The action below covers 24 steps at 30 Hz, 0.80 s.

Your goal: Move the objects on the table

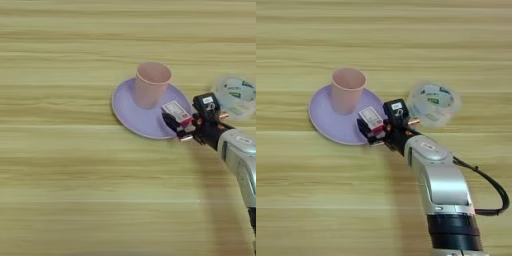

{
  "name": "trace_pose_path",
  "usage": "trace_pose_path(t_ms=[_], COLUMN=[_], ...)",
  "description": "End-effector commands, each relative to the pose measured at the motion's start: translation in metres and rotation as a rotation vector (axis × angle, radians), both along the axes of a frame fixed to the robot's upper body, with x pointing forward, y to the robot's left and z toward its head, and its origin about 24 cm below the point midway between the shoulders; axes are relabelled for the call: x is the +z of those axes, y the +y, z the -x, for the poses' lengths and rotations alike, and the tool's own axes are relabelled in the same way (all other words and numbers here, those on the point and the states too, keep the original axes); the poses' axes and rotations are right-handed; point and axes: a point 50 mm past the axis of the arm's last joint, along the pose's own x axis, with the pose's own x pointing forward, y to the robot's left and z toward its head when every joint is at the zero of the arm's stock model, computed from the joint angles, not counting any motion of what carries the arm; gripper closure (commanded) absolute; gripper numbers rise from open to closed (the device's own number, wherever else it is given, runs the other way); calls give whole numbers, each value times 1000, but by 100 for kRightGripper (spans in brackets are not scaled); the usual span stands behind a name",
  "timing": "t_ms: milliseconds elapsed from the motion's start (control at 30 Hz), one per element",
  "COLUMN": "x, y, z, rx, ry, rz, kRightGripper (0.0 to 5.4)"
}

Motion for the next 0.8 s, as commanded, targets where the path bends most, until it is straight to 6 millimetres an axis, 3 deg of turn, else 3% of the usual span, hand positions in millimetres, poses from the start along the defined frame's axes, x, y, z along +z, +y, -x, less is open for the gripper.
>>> trace_pose_path(t_ms=[33, 400, 800], x=[35, 45, 65], y=[-5, -16, -53], z=[-7, -5, 13], rx=[-5, -48, -173], ry=[-160, -194, -247], rz=[45, 58, 136], kRightGripper=[4, 4, 4])
